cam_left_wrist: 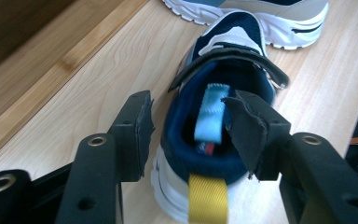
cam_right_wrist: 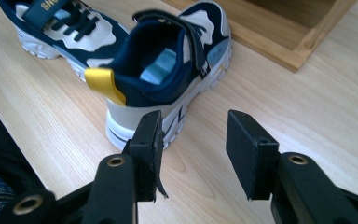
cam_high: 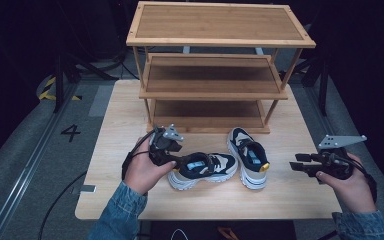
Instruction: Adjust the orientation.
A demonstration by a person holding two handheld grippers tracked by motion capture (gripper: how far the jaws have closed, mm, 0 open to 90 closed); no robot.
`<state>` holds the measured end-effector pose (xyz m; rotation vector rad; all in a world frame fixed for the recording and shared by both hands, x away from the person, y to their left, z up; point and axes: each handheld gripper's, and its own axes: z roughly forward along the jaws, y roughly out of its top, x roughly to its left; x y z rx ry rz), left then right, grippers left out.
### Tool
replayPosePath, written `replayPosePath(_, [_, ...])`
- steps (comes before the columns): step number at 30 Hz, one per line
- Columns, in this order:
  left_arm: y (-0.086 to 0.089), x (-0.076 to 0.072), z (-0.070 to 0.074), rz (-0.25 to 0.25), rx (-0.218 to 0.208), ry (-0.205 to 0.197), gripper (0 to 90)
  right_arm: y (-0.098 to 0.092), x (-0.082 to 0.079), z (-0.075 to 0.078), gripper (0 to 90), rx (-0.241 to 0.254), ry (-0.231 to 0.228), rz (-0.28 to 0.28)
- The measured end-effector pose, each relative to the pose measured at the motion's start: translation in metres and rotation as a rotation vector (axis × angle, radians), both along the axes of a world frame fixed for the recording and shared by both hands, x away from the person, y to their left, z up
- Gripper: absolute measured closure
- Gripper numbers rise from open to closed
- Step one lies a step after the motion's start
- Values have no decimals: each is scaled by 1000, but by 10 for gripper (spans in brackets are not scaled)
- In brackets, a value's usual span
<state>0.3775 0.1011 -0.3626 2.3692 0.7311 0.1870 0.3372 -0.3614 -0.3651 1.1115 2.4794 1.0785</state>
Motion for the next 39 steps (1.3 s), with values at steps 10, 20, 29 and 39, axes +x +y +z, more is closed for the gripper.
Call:
replayPosePath(10, [-30, 23, -25, -79, 81, 37, 481, -8, -10, -4, 554, -7, 12, -34])
replayPosePath(20, [-30, 27, -29, -63, 98, 42, 708, -8, -13, -3, 537, -2, 4, -28])
replayPosePath(29, [-8, 28, -26, 77, 67, 64, 792, -3, -8, -4, 531, -3, 7, -9])
replayPosePath(39, [10, 24, -23, 154, -5, 54, 701, 6, -1, -4, 527, -4, 8, 21])
